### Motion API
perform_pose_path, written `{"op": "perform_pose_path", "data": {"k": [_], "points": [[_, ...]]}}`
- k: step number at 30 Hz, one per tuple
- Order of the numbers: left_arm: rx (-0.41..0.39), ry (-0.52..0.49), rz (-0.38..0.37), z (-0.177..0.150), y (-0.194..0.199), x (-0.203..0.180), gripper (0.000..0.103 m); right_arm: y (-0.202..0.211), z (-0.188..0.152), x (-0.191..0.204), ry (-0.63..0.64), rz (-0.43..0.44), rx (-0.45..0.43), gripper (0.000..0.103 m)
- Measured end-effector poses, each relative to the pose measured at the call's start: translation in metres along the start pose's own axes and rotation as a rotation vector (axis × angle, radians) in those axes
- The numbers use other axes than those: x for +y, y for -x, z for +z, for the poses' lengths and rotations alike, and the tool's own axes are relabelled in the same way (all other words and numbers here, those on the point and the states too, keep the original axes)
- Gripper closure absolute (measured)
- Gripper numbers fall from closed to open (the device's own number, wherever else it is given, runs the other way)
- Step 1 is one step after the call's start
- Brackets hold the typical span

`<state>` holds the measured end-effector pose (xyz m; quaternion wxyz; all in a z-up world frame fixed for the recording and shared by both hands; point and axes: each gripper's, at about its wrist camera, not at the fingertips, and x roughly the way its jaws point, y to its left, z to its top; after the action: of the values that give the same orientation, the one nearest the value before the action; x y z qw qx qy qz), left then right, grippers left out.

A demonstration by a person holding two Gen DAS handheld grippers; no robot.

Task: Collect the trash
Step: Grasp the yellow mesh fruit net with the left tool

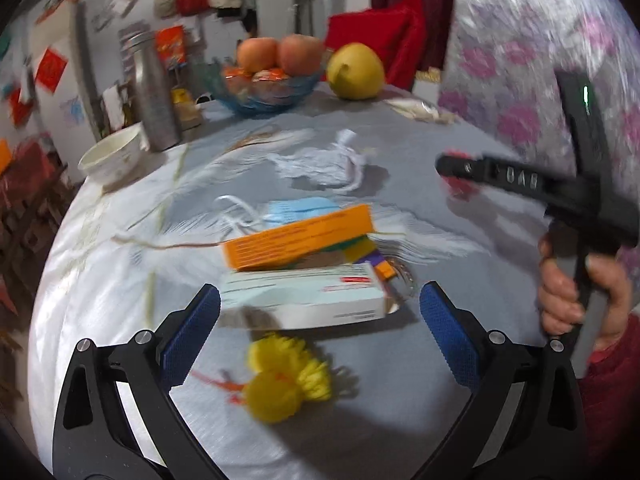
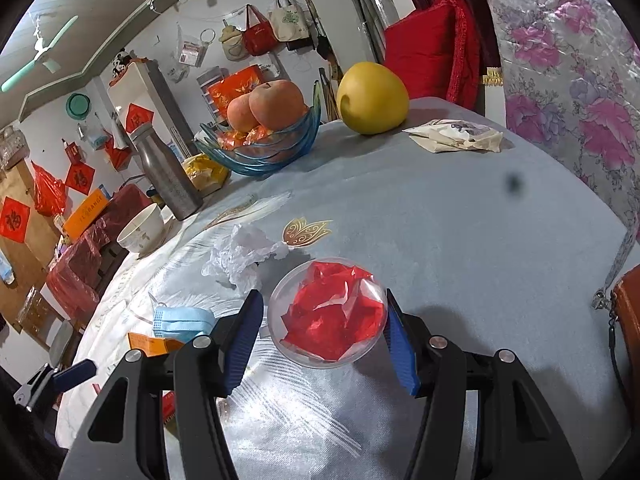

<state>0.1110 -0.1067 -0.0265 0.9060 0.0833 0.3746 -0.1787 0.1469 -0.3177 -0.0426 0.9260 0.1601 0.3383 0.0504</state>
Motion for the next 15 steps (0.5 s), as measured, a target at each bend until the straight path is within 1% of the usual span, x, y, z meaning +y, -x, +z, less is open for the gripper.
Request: {"op": "perform_pose_path", "data": {"k": [3,4,5,6,9,10,12,14,15], "points": [[0.042,-0.019,0.073,-0.002,-0.019,-0.008,0.007,0.0,0.0,0.0,0.002,0.007,0.002,0.044],[0.054,-0.015,0.121,-0.005,-0.022,-0.005,0.007,0.0,0.0,0.0,0.001,0.008,0.002,0.044],[0.058,-0.003,0.142,-0.008,-0.02,-0.001,0.007,0.001,0.0,0.0,0.0,0.011,0.002,0.044],[0.049,0.017,0.137,-0.012,-0.013,0.005,0.007,0.001,0.0,-0.001,-0.001,0.013,0.002,0.044],[-0.023,0.066,0.045,-0.027,0.019,0.016,0.007,0.001,0.0,0.0,0.004,0.018,0.001,0.044],[-0.036,0.069,0.029,-0.032,0.026,0.018,0.007,0.001,0.0,0.001,0.007,0.017,-0.001,0.044],[-0.037,0.066,0.024,-0.042,0.03,0.019,0.007,0.002,-0.001,0.003,0.014,0.014,-0.007,0.044],[-0.018,0.069,0.046,-0.048,0.022,0.022,0.007,0.003,-0.002,0.003,0.017,0.009,-0.011,0.044],[-0.012,0.073,0.05,-0.049,0.019,0.023,0.013,0.003,-0.002,0.004,0.018,0.004,-0.014,0.044]]}}
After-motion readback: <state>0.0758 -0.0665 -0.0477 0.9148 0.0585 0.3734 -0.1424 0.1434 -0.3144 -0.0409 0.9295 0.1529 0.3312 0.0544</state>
